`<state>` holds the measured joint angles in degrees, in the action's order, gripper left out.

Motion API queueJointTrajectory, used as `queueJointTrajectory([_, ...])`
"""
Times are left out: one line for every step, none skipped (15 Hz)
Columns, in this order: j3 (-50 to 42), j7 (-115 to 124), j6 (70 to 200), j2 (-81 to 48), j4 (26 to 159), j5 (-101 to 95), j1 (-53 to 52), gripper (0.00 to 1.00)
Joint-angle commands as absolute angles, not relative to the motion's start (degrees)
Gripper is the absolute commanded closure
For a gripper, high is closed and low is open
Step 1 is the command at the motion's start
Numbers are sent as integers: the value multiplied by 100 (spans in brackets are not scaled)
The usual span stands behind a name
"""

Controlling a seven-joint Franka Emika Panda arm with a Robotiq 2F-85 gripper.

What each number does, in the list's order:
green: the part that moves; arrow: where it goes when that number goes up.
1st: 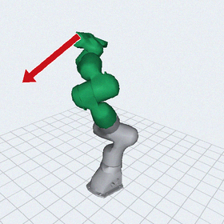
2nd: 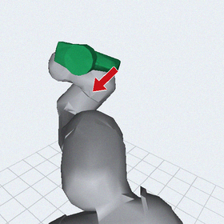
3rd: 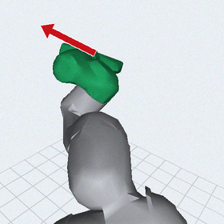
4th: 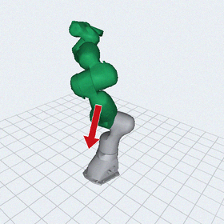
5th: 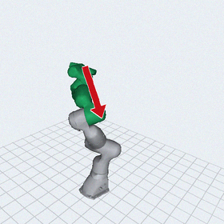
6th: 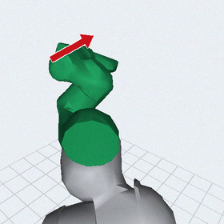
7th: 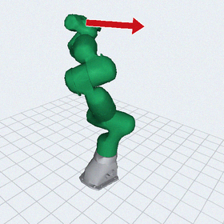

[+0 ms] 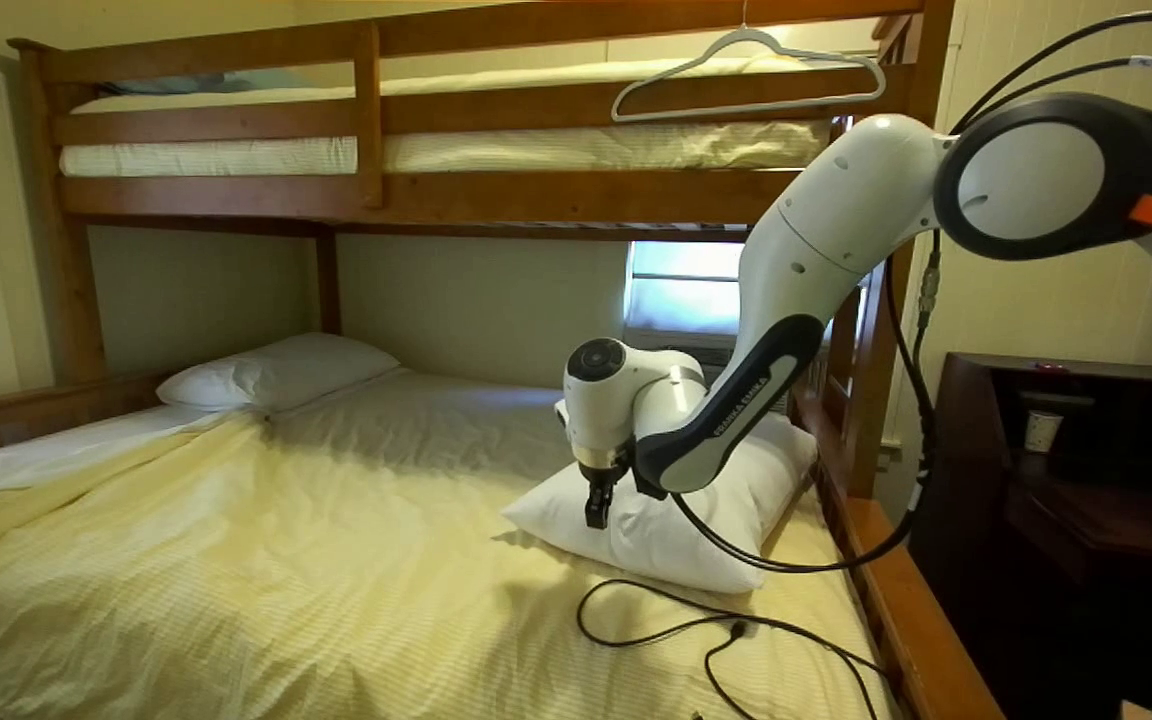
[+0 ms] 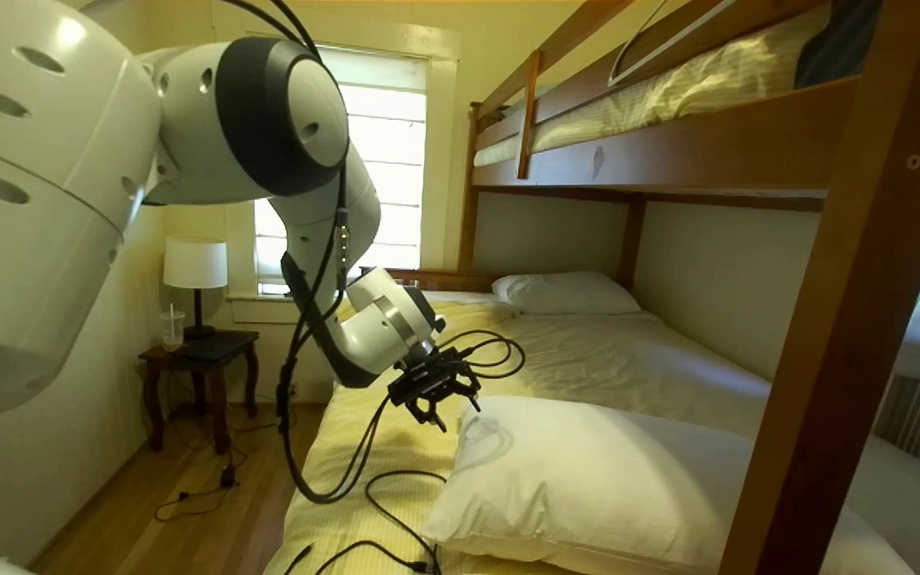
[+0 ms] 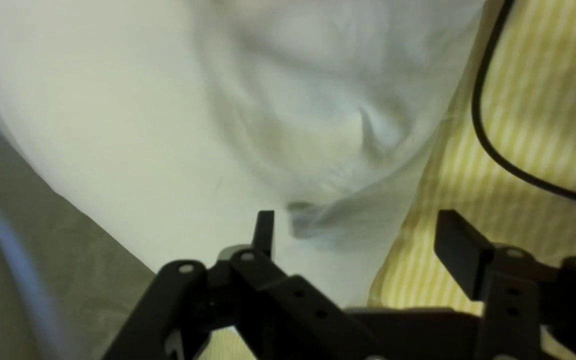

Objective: Flip the pillow over

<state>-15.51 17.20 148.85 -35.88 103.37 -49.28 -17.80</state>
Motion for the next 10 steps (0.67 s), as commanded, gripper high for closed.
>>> queueJointTrajectory([-1641, 2159, 14902, -3617, 10410, -5845, -1683, 0])
queueJointTrajectory([-1641, 2274, 14879, -3629, 10418, -6087, -1636, 0])
queueJointTrajectory([-1595, 2370, 14844, -3644, 10446, -6250, -1552, 0])
queueJointTrajectory([-1528, 2442, 14784, -3659, 10472, -6350, -1467, 2])
queueJointTrajectory([-1479, 2518, 14759, -3685, 10499, -6441, -1394, 10])
queueJointTrajectory([-1431, 2577, 14734, -3703, 10543, -6500, -1331, 26])
queueJointTrajectory([-1372, 2612, 14713, -3727, 10569, -6539, -1264, 30])
queueJointTrajectory([-1314, 2619, 14695, -3729, 10596, -6555, -1215, 37])
queueJointTrajectory([-1260, 2644, 14693, -3748, 10585, -6567, -1168, 46])
queueJointTrajectory([-1212, 2639, 14673, -3747, 10580, -6581, -1135, 52])
